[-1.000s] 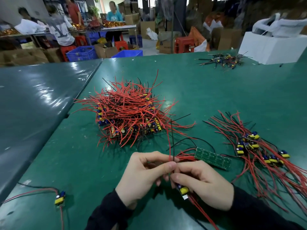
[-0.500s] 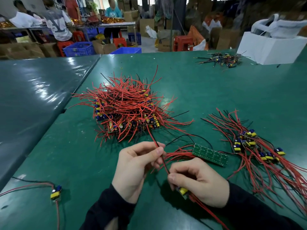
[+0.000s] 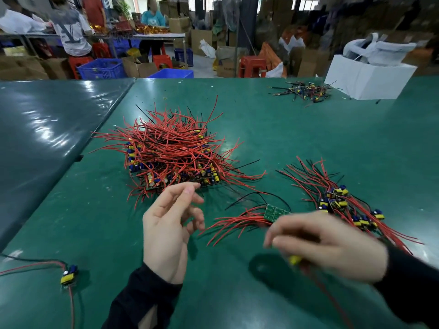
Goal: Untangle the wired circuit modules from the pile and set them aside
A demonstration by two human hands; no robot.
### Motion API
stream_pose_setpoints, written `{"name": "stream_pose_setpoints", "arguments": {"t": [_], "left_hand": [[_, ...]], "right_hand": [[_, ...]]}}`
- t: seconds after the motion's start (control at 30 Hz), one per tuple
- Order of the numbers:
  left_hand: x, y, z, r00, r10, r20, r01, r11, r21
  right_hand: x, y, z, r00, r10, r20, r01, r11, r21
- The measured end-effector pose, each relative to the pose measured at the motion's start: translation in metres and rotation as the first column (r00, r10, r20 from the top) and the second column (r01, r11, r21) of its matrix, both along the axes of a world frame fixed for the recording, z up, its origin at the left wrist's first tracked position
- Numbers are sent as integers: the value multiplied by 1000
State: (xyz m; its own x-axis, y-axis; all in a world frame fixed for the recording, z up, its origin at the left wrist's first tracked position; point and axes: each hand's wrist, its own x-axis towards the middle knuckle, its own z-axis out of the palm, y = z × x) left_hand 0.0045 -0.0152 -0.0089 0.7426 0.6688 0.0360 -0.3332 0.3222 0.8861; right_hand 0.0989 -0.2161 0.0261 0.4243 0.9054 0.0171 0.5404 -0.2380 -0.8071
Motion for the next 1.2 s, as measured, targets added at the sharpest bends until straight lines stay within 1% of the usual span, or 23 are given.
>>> {"name": "stream_pose_setpoints", "arguments": {"t": [0.07,0.13,0.23,0.33,0.47,0.57,0.63,0.67,0.7,0.73,0.77,0.8,0.83,0.87,0.9,0.93,0.97,1.0,1.03,1.1,1.17,1.2], "left_hand": [[0,-1,1,999,-33,-21,34,999,42],[0,-8,1,994,-106,-37,109,988,109],[0,-14,-1,980,-182,-80,191,973,127],[0,-10,-2,978,-177,-112,188,977,99],[0,-8,-2,975,-175,-140,190,976,106],[1,-8,-3,965,-192,-179,218,967,135],[1,-9,-4,957,-211,-198,241,960,144],[1,-9,-4,954,-219,-203,251,957,146],[1,-10,-4,952,-227,-206,259,955,147],[1,-10,-4,950,-233,-208,266,953,148],[1,-10,-4,948,-238,-211,272,951,149],[2,-9,-4,946,-242,-216,277,949,149],[2,-9,-5,944,-246,-221,281,948,149],[2,-9,-5,942,-248,-226,285,947,147],[2,-9,-6,940,-250,-232,288,947,144],[2,-9,-6,938,-253,-236,290,946,141],[2,-9,-6,937,-256,-239,294,946,138],[2,-8,-6,934,-261,-242,299,944,135],[2,-8,-6,931,-270,-245,308,942,133],[2,-7,-7,924,-286,-255,325,938,124],[2,-6,-8,913,-302,-274,341,934,106],[2,-6,-9,903,-312,-296,352,931,94]], "right_hand": [[30,-20,12,979,-151,136,159,986,-47],[69,-40,21,929,-275,248,318,936,-153],[118,-61,22,865,-386,321,477,832,-283],[140,-62,17,824,-422,379,542,783,-307],[152,-51,9,822,-387,417,544,748,-379],[159,-44,7,763,-442,472,621,703,-347],[162,-40,9,714,-480,509,690,607,-395],[161,-38,12,668,-476,572,734,544,-406],[157,-36,17,598,-459,657,785,502,-363],[150,-32,21,518,-440,733,808,533,-251],[140,-27,24,468,-424,776,767,630,-118],[126,-19,25,480,-403,779,665,747,-24],[108,-11,24,546,-349,762,544,839,-5],[92,-4,19,626,-257,736,443,894,-65],[78,3,10,693,-149,705,383,905,-185],[69,9,-1,740,-51,671,360,872,-331],[64,13,-12,761,14,648,359,824,-438],[61,15,-21,771,35,636,368,790,-490],[60,16,-26,775,25,631,377,784,-494],[59,18,-28,763,-36,645,401,810,-428],[55,18,-29,736,-78,673,414,838,-356],[50,18,-29,708,-100,699,429,848,-313]]}}
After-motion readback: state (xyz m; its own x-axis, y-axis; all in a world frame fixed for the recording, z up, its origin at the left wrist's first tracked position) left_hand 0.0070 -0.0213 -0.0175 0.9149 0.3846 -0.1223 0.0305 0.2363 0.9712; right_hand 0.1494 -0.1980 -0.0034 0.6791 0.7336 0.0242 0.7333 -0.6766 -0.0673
